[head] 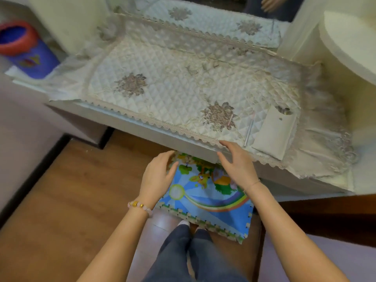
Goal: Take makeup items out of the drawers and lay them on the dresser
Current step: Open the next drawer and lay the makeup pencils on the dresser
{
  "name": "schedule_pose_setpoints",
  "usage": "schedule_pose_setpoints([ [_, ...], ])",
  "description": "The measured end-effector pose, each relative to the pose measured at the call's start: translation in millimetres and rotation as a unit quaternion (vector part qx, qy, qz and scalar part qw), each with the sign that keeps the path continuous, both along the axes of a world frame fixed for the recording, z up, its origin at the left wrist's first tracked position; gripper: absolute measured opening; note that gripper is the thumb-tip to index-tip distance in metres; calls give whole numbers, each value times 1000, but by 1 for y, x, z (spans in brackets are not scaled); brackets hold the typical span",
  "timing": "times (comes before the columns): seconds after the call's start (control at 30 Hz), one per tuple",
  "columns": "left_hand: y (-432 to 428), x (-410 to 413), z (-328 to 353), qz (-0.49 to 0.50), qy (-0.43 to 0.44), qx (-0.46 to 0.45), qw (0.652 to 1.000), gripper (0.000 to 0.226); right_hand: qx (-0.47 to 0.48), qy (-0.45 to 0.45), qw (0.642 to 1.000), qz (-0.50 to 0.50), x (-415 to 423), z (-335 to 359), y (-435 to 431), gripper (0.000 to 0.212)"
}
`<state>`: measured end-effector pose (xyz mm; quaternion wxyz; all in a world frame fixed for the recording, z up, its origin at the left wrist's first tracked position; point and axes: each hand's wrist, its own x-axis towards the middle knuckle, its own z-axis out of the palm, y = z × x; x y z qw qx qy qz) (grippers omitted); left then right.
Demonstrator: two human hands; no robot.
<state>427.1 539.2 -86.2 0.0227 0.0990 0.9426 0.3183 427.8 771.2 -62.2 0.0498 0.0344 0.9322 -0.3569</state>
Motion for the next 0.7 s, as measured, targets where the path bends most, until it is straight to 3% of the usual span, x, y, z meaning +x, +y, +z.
schedule_pose_setpoints([
  [0.1,-13,20,-10,112,-67,79,988,34,25,9,998,54,-18,-3,-6,43],
  [0.17,-17,28,-15,186,-122,165,961,29,37,9,996,81,-32,-6,-11,42],
  [0.4,-24,5,-30,316,-236,377,838,18,92,9,983,160,-98,-21,-36,48],
  [0.63,-43,-63,-43,373,-324,542,680,40,118,6,976,184,-156,-32,-70,48],
  [0.7,-47,-79,-51,368,-343,566,653,42,136,-6,971,195,-164,-36,-73,49],
])
